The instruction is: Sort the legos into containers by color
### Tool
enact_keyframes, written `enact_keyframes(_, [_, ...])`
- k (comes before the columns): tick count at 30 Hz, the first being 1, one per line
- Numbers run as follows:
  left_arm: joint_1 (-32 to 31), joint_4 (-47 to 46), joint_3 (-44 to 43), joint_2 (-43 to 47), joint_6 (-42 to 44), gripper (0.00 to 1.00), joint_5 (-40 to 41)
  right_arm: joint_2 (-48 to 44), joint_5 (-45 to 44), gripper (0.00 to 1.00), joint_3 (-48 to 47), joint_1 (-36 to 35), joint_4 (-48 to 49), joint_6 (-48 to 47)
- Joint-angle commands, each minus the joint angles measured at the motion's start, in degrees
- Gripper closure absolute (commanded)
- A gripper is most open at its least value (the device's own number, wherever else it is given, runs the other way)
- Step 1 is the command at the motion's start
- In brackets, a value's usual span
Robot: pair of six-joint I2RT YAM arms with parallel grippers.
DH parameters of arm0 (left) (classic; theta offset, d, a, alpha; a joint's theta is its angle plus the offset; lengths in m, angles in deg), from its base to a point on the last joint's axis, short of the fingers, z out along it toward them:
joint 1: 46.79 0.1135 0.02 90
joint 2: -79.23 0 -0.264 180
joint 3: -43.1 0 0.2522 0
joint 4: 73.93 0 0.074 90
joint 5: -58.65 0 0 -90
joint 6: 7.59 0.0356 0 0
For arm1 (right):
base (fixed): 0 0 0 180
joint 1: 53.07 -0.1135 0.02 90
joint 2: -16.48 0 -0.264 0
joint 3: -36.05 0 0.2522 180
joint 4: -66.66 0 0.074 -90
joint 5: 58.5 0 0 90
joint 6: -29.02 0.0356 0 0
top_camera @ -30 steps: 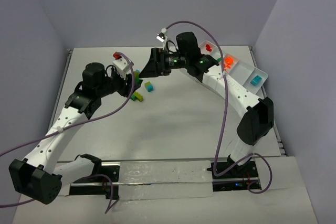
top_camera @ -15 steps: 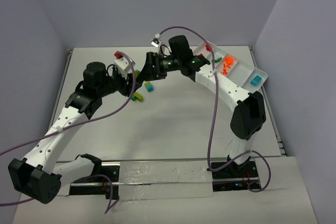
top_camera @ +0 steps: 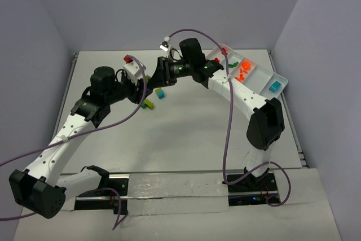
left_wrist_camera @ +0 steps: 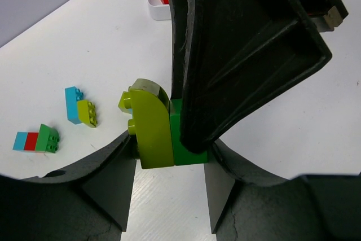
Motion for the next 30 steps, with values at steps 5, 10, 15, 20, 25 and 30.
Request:
enact_keyframes(5, [-0.29, 1.81, -7.61, -3.32, -3.16, 0.01, 3.28, -1.66, 11.4, 1.0, 1.95, -1.04, 3.14, -2.43])
enact_keyframes(10, [2.58, 7.99, -10.6, -2.81, -4.74, 0.01, -8.49, -3.02, 9.9, 1.0, 0.46, 5.22, -8.3, -16.51])
enact_keyframes(15, [9.5, 10.09, -12.66, -1.5, -11.2, 0.01, -25.98, -5.62, 12.16, 1.0, 3.39, 10.29, -14.35, -26.43])
enact_keyframes(20, [12.54, 6.0, -10.63, -5.5, -20.43, 0.08, -43.16, -8.53, 15.99, 1.0, 3.88, 10.47, -19.37, -37.09])
enact_keyframes(25, [12.43, -10.39, -4.21, -6.84, -32.77, 0.22, -46.26, -10.73, 18.96, 1.0, 4.4, 9.95, -21.47, -40.79])
enact_keyframes(30, [11.24, -13.22, -1.65, -7.48, -33.4, 0.25, -46.13, -11.8, 21.62, 1.0, 4.44, 8.8, -22.47, -41.79])
